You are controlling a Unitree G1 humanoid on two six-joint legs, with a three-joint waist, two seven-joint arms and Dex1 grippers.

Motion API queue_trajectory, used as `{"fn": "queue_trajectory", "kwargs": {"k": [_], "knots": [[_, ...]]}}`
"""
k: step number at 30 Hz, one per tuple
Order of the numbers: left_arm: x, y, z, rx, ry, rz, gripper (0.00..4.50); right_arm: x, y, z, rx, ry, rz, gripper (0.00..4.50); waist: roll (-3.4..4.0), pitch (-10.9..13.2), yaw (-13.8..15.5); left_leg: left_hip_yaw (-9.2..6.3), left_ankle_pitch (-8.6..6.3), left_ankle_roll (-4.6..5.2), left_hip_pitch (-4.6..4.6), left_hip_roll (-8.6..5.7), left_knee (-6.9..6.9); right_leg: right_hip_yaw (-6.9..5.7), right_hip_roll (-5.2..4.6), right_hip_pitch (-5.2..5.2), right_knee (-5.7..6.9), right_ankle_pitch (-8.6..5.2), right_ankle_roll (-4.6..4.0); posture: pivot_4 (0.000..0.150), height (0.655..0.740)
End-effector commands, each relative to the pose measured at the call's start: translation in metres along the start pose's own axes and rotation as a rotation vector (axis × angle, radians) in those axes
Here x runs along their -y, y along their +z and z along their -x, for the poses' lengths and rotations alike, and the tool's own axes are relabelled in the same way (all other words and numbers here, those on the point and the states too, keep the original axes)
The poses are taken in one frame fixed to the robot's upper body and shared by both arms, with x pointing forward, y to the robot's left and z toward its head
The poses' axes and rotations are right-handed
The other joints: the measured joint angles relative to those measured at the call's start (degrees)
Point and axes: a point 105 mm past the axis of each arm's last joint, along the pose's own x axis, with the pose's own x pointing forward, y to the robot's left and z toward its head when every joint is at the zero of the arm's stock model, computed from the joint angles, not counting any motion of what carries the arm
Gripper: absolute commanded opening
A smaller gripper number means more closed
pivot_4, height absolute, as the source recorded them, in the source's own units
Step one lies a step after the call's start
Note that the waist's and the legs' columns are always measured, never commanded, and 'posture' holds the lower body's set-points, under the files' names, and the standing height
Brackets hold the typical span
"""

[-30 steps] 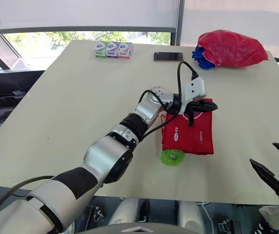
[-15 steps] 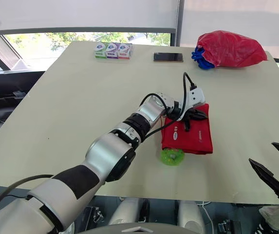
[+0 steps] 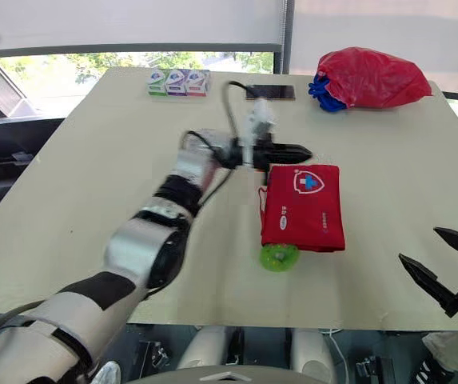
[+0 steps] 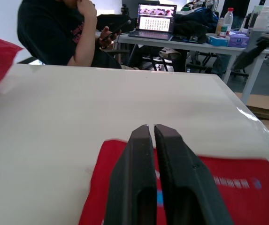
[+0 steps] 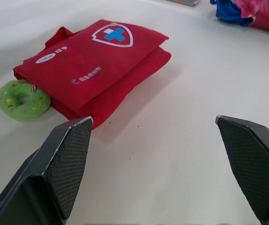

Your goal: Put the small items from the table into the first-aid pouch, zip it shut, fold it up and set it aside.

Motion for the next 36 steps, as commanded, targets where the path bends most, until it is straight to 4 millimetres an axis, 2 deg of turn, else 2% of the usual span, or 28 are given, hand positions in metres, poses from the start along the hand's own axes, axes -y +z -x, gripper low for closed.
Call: {"fn": "queue_trajectory", "kwargs": {"k": [1, 2, 3, 4, 6, 9, 11, 14, 16, 20, 25, 28, 34, 35, 36], "knots": [[0.012, 0.019, 0.028, 0.049, -0.05, -0.091, 2.01, -0.001, 0.007, -0.011, 0.017, 0.046, 0.0, 4.5, 0.0, 0.0, 0.6, 0.0, 0.0, 0.0, 0.0, -0.01, 0.02, 0.0, -0.01, 0.01, -0.01, 0.0, 0.0, 0.15, 0.74], [0.016, 0.018, 0.041, 0.037, -0.054, -0.102, 2.01, -0.002, 0.008, -0.015, 0.02, 0.058, -0.006, 4.5, -0.02, 0.0, 0.6, -0.01, 0.0, 0.0, -0.02, -0.01, 0.04, -0.01, -0.02, 0.01, 0.0, 0.0, 0.0, 0.15, 0.74], [0.022, 0.017, 0.055, 0.02, -0.06, -0.109, 2.77, -0.001, 0.009, -0.02, 0.019, 0.072, -0.016, 4.5, -0.05, 0.0, 0.5, -0.02, 0.01, -0.01, -0.03, -0.04, 0.06, 0.04, -0.02, 0.02, -0.02, 0.01, 0.0, 0.15, 0.74], [0.029, 0.017, 0.066, 0.005, -0.073, -0.108, 3.1, -0.001, 0.01, -0.025, 0.019, 0.083, -0.029, 4.5, -0.08, 0.1, 0.5, 0.05, 0.01, 0.0, -0.03, -0.04, 0.08, 0.09, -0.03, 0.02, -0.02, 0.0, -0.01, 0.15, 0.74], [0.043, 0.018, 0.081, -0.03, -0.101, -0.107, 3.47, 0.001, 0.01, -0.033, 0.009, 0.101, -0.059, 4.5, -0.12, 0.1, 0.4, 0.0, 0.01, -0.01, -0.04, -0.05, 0.08, 0.08, -0.03, 0.02, -0.02, 0.02, 0.02, 0.15, 0.74], [0.068, 0.015, 0.101, -0.101, -0.135, -0.105, 4.47, 0.002, 0.007, -0.05, -0.055, 0.125, -0.079, 4.5, -0.11, 0.1, 0.4, -0.01, 0.01, -0.02, -0.04, -0.03, 0.08, 0.07, -0.04, 0.02, -0.02, 0.04, 0.02, 0.15, 0.74], [0.083, 0.017, 0.111, -0.132, -0.14, -0.097, 4.47, 0.004, 0.004, -0.071, -0.085, 0.145, -0.125, 4.5, -0.12, 0.1, 0.4, 0.01, 0.02, -0.02, 0.01, -0.02, 0.08, 0.07, -0.09, 0.04, 0.0, 0.0, -0.05, 0.15, 0.74], [0.093, 0.024, 0.116, -0.145, -0.123, -0.094, 4.47, 0.003, -0.002, -0.094, -0.164, 0.19, -0.207, 4.5, -0.15, 0.1, 0.4, 0.06, 0.03, -0.04, 0.07, 0.0, 0.09, 0.08, -0.11, 0.05, 0.01, 0.01, -0.06, 0.15, 0.74], [0.096, 0.027, 0.117, -0.148, -0.111, -0.094, 4.47, 0.001, -0.005, -0.103, -0.191, 0.219, -0.242, 4.5, -0.16, 0.1, 0.8, 0.03, 0.04, -0.04, 0.07, -0.01, 0.1, 0.05, -0.1, 0.06, 0.03, 0.01, -0.07, 0.15, 0.74], [0.094, 0.037, 0.118, -0.153, -0.057, -0.116, 4.47, -0.001, -0.011, -0.134, -0.214, 0.266, -0.353, 4.5, -0.16, 0.2, 0.5, 0.0, 0.04, -0.04, -0.01, -0.03, 0.09, 0.03, -0.03, 0.04, -0.01, 0.02, -0.05, 0.15, 0.74], [0.092, 0.039, 0.119, -0.171, -0.046, -0.128, 4.47, -0.017, -0.029, -0.151, -0.333, 0.335, -0.445, 4.5, -0.17, 0.1, 0.4, 0.01, 0.04, -0.04, -0.01, -0.03, 0.05, 0.05, 0.04, 0.03, -0.01, 0.14, 0.17, 0.15, 0.74], [0.092, 0.044, 0.118, -0.158, -0.042, -0.132, 4.5, -0.028, -0.034, -0.153, -0.367, 0.381, -0.458, 3.63, -0.18, 0.1, 0.4, 0.02, 0.04, -0.04, 0.01, -0.03, 0.05, 0.05, 0.04, 0.04, -0.01, 0.14, 0.17, 0.15, 0.74], [0.091, 0.052, 0.115, -0.123, -0.021, -0.114, 4.5, -0.035, -0.021, -0.158, -0.272, 0.404, -0.551, 0.64, -0.29, 0.1, -0.1, 0.06, 0.04, -0.04, 0.09, 0.02, 0.07, 0.1, 0.08, 0.05, 0.04, 0.15, 0.19, 0.15, 0.74], [0.09, 0.053, 0.115, -0.122, -0.017, -0.115, 4.5, -0.034, -0.02, -0.158, -0.259, 0.392, -0.558, 0.21, -0.29, 0.1, -0.2, 0.06, 0.04, -0.04, 0.11, 0.02, 0.06, 0.1, 0.09, 0.05, 0.06, 0.15, 0.19, 0.15, 0.74], [0.089, 0.054, 0.114, -0.117, -0.015, -0.117, 4.5, -0.03, -0.018, -0.159, -0.232, 0.37, -0.577, 0.05, -0.29, 0.1, -0.3, 0.06, 0.04, -0.05, 0.11, 0.02, 0.06, 0.1, 0.1, 0.05, 0.07, 0.15, 0.19, 0.15, 0.74]]}}
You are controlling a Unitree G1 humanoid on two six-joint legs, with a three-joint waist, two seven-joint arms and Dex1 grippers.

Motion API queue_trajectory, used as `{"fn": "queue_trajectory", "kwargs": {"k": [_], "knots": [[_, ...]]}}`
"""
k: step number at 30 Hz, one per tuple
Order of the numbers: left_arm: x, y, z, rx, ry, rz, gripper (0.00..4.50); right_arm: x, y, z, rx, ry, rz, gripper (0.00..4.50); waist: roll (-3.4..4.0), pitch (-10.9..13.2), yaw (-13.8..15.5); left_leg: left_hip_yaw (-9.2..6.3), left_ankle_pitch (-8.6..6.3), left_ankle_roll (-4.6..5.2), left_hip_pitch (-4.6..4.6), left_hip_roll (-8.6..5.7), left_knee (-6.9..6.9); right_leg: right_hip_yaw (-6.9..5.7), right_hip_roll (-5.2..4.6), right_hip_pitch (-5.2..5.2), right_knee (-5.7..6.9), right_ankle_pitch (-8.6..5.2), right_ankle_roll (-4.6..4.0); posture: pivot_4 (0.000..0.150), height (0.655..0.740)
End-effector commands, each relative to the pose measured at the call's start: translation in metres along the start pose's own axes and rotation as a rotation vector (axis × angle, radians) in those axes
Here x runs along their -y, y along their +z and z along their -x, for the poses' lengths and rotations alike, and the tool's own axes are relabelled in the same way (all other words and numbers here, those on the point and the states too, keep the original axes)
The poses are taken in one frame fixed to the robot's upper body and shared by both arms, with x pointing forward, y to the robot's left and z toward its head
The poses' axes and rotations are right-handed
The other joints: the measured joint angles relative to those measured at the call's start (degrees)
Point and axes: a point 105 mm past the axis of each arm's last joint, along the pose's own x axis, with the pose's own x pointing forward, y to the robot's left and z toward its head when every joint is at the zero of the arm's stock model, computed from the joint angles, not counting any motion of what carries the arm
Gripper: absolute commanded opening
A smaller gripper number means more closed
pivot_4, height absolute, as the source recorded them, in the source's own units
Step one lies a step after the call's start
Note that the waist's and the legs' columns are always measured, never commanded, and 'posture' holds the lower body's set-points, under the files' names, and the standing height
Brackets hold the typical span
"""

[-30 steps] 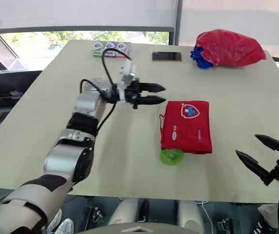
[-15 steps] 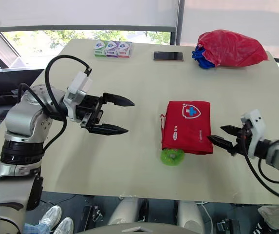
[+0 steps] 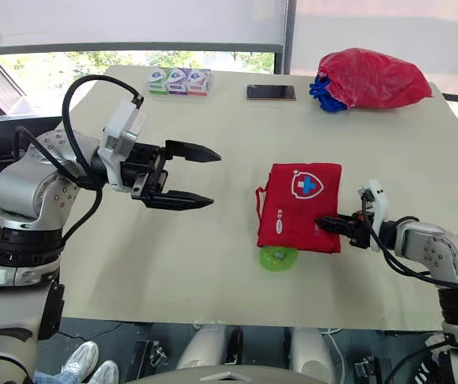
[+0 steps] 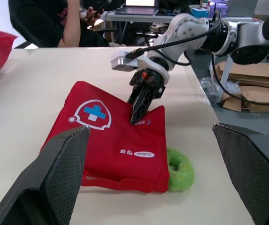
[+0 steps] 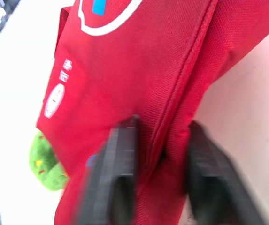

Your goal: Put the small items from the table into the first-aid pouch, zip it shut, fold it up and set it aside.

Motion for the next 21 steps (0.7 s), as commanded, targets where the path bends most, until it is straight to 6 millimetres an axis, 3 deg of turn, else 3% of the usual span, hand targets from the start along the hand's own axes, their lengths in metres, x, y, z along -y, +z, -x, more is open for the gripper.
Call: {"fn": "queue_trajectory", "kwargs": {"k": [1, 9, 12, 16, 21], "knots": [[-0.001, 0.016, 0.002, 0.023, 0.016, -0.052, 4.5, -0.001, 0.009, 0.003, 0.082, -0.016, -0.031, 0.05, -0.01, 0.0, -0.2, -0.02, 0.0, 0.0, -0.01, 0.01, -0.01, -0.01, 0.01, 0.0, 0.01, 0.0, 0.0, 0.15, 0.74], [-0.01, 0.021, 0.002, 0.045, 0.057, -0.051, 4.5, 0.03, 0.063, 0.02, 0.47, -0.201, -0.166, 0.05, 0.11, 0.1, -0.5, 0.05, 0.01, -0.02, -0.04, -0.04, 0.01, 0.07, -0.02, -0.02, 0.0, 0.02, 0.02, 0.15, 0.74], [-0.016, 0.024, 0.0, 0.064, 0.088, -0.048, 4.5, 0.062, 0.09, 0.03, 0.671, -0.376, -0.293, 0.05, 0.13, 0.1, -0.7, 0.03, 0.02, -0.03, -0.04, -0.04, -0.02, 0.09, 0.0, -0.03, 0.0, 0.02, 0.01, 0.15, 0.74], [-0.024, 0.026, -0.001, 0.083, 0.134, -0.051, 4.5, 0.081, 0.116, 0.032, 0.854, -0.484, -0.422, 0.05, 0.22, 0.1, -0.8, 0.02, 0.08, -0.13, -0.06, -0.05, -0.1, 0.08, 0.0, -0.07, 0.0, 0.02, 0.0, 0.15, 0.74], [-0.034, 0.028, 0.002, 0.094, 0.197, -0.05, 4.5, 0.117, 0.125, 0.038, 1.061, -0.66, -0.713, 0.05, 0.34, 0.2, -1.1, 0.1, 0.17, -0.3, -0.1, -0.05, -0.21, 0.18, 0.01, -0.18, 0.0, 0.02, 0.01, 0.15, 0.74]]}}
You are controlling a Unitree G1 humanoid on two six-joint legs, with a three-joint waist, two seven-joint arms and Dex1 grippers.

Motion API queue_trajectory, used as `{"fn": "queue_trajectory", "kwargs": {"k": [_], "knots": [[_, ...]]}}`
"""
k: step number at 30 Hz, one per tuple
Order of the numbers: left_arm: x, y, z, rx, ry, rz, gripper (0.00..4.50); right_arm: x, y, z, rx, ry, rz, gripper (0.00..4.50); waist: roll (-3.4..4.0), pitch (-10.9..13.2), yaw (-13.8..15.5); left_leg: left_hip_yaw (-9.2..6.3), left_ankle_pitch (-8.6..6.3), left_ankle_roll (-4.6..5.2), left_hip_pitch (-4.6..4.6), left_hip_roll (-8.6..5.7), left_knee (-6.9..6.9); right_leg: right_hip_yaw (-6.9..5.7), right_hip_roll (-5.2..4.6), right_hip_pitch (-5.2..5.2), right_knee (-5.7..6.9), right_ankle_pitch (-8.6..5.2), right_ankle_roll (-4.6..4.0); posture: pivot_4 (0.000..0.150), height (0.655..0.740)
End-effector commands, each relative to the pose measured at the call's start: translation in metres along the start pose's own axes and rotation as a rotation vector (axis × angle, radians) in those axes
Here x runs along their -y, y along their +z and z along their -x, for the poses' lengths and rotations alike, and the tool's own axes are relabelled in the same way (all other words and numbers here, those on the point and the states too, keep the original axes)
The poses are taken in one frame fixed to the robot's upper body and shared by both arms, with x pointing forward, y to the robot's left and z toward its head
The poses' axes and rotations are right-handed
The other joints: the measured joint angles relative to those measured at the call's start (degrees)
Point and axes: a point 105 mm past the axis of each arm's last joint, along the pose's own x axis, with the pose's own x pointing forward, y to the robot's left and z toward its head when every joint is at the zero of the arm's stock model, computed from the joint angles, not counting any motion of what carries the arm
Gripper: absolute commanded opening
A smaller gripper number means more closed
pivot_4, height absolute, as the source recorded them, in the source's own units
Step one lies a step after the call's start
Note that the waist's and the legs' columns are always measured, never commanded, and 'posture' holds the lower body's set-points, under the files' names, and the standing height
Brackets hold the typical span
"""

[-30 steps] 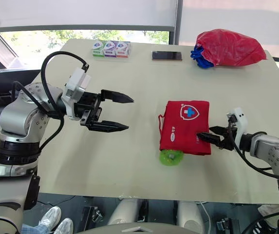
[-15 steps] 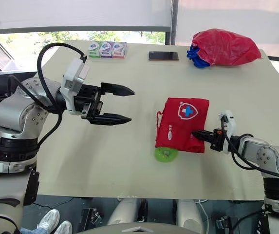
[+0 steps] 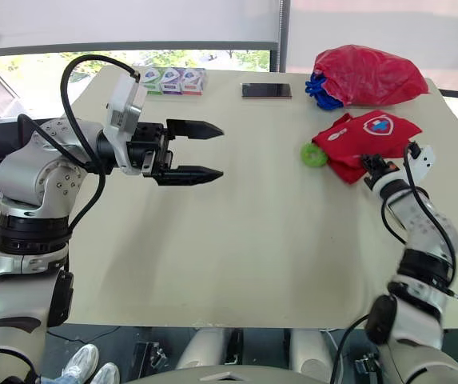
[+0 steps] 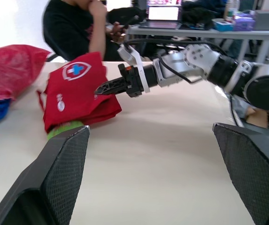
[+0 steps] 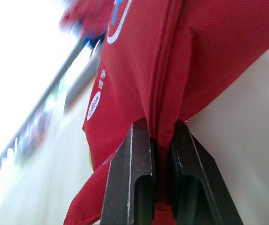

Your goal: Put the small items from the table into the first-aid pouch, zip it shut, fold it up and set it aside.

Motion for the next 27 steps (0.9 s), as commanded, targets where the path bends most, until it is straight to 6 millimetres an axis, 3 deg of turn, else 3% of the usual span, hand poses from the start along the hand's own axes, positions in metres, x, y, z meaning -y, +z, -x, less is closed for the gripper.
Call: {"fn": "queue_trajectory", "kwargs": {"k": [1, 8, 9, 10, 15, 18, 19, 20, 21, 22, 27], "knots": [[-0.006, 0.013, 0.006, 0.028, 0.051, -0.048, 4.5, 0.011, 0.032, -0.007, 0.203, -0.119, -0.145, 0.05, 0.02, 0.0, 0.0, 0.0, 0.0, -0.01, 0.0, 0.0, -0.03, 0.0, 0.0, -0.01, 0.0, 0.0, 0.0, 0.15, 0.74], [-0.014, 0.009, 0.011, 0.019, 0.132, -0.036, 4.5, 0.031, 0.022, -0.012, 0.258, -0.203, -0.209, 0.05, 0.02, 0.0, 0.2, -0.03, 0.0, 0.0, -0.05, -0.03, -0.06, -0.04, -0.07, 0.02, -0.06, 0.0, 0.0, 0.15, 0.74], [-0.014, 0.007, 0.012, 0.014, 0.14, -0.037, 4.5, 0.03, 0.019, -0.012, 0.243, -0.191, -0.181, 0.66, 0.02, 0.0, 0.2, -0.03, 0.0, 0.0, -0.05, -0.04, -0.06, -0.03, -0.08, 0.02, -0.05, 0.0, 0.0, 0.15, 0.74], [-0.014, 0.005, 0.013, 0.009, 0.144, -0.039, 4.5, 0.029, 0.016, -0.011, 0.233, -0.18, -0.161, 0.66, 0.02, 0.0, 0.2, -0.02, 0.0, 0.0, -0.05, -0.04, -0.05, -0.03, -0.08, 0.02, -0.04, 0.0, 0.0, 0.15, 0.74], [-0.01, 0.001, 0.015, 0.008, 0.133, -0.047, 4.5, 0.021, 0.007, 0.004, 0.169, -0.099, -0.057, 2.53, 0.05, 0.0, 0.1, -0.09, 0.0, 0.01, -0.03, -0.03, -0.05, -0.07, -0.07, 0.03, 0.0, 0.0, -0.01, 0.15, 0.74], [-0.016, -0.017, 0.021, -0.037, 0.202, -0.057, 4.5, 0.017, 0.005, 0.036, 0.102, -0.004, 0.154, 3.19, 0.06, 0.0, 0.0, -0.07, -0.07, 0.11, -0.02, -0.02, -0.06, -0.04, -0.07, 0.0, 0.01, 0.0, -0.01, 0.15, 0.74], [-0.016, -0.023, 0.022, -0.049, 0.223, -0.051, 4.5, 0.015, 0.003, 0.047, 0.079, 0.031, 0.248, 3.19, 0.28, -0.1, 0.4, -0.07, -0.07, 0.11, -0.02, -0.02, -0.06, -0.04, -0.07, 0.0, 0.01, 0.0, -0.01, 0.15, 0.74], [-0.015, -0.03, 0.023, -0.062, 0.23, -0.042, 4.5, 0.012, 0.001, 0.057, 0.055, 0.075, 0.339, 3.78, 0.29, -0.2, 0.4, -0.16, -0.1, 0.16, 0.01, -0.01, -0.19, -0.08, -0.1, 0.04, -0.05, -0.03, -0.01, 0.15, 0.74], [-0.013, -0.036, 0.025, -0.072, 0.236, -0.036, 4.5, 0.006, 0.001, 0.068, 0.053, 0.143, 0.402, 3.96, 0.31, -0.1, 0.4, -0.16, -0.1, 0.16, 0.04, -0.01, -0.21, -0.05, -0.09, 0.05, -0.04, -0.05, 0.0, 0.15, 0.74], [-0.011, -0.043, 0.027, -0.075, 0.244, -0.031, 4.5, 0.002, -0.001, 0.081, 0.045, 0.203, 0.461, 4.44, 0.41, -0.1, 0.5, -0.12, -0.11, 0.17, -0.06, -0.01, -0.21, -0.03, -0.08, -0.01, -0.08, -0.04, 0.01, 0.15, 0.74], [0.007, -0.079, 0.039, -0.097, 0.305, 0.048, 4.5, 0.002, -0.012, 0.134, -0.075, 0.415, 0.797, 4.44, 0.22, -0.1, 0.0, 0.03, -0.18, 0.29, 0.03, -0.04, -0.2, 0.14, -0.12, 0.0, -0.15, -0.05, 0.05, 0.15, 0.74]]}}
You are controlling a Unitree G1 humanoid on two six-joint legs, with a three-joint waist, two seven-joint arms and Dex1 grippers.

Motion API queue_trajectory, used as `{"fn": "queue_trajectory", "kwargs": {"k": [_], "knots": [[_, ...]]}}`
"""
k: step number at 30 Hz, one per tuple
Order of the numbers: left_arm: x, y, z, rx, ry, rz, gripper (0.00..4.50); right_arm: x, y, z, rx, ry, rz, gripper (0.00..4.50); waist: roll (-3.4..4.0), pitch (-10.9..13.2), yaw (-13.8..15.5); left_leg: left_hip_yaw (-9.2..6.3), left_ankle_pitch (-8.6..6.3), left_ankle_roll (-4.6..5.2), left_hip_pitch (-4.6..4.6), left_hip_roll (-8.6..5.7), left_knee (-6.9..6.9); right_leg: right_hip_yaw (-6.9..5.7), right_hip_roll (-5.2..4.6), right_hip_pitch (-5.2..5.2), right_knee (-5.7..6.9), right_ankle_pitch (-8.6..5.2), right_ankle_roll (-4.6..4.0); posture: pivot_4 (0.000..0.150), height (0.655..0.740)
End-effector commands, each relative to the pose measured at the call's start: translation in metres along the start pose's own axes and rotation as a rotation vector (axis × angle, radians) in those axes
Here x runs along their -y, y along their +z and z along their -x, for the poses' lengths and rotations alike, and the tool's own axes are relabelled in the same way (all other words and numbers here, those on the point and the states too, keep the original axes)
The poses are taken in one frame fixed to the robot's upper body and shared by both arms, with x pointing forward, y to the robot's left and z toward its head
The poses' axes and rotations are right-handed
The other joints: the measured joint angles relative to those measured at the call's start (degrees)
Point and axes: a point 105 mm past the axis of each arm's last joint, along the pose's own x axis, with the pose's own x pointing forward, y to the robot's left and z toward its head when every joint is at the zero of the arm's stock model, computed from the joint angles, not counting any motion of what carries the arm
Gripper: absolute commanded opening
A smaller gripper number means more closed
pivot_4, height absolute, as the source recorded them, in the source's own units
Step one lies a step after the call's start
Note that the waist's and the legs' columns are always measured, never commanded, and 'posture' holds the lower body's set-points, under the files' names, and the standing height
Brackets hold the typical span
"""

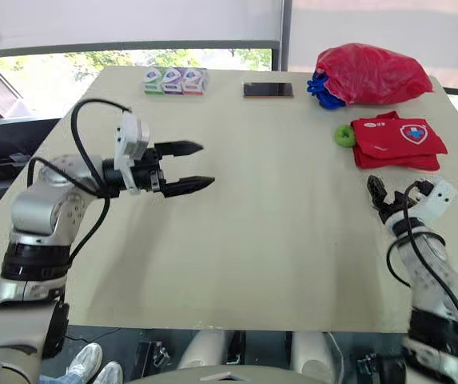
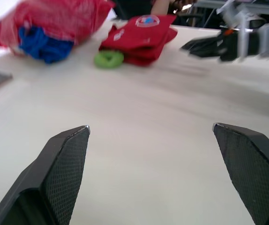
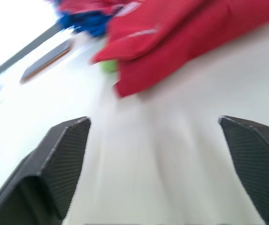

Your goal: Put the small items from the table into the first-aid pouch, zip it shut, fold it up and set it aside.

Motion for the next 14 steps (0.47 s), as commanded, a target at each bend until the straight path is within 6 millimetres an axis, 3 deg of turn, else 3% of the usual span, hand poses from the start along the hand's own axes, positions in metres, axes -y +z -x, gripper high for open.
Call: {"fn": "queue_trajectory", "kwargs": {"k": [1, 8, 14], "knots": [[0.008, -0.004, 0.013, 0.022, 0.044, -0.033, 4.5, -0.023, 0.017, 0.021, 0.039, 0.201, 0.169, 4.44, -0.12, 0.1, -0.1, 0.05, 0.0, 0.0, 0.13, 0.03, 0.0, 0.05, 0.03, 0.08, 0.02, 0.0, -0.01, 0.15, 0.74], [0.029, -0.039, 0.04, -0.003, 0.135, 0.047, 4.5, -0.025, 0.016, 0.069, -0.084, 0.529, 0.504, 4.44, -0.25, 0.1, 0.4, 0.26, 0.01, -0.02, 0.54, 0.18, 0.0, 0.23, -0.03, 0.28, 0.11, -0.26, -0.06, 0.15, 0.74], [0.044, -0.06, 0.058, -0.075, 0.165, 0.028, 4.5, -0.014, 0.023, 0.085, -0.124, 0.639, 0.545, 4.44, -0.41, 0.1, 0.6, 0.37, -0.02, -0.01, 0.51, 0.19, -0.03, 0.28, -0.23, 0.24, 0.05, -0.15, -0.25, 0.15, 0.74]]}}
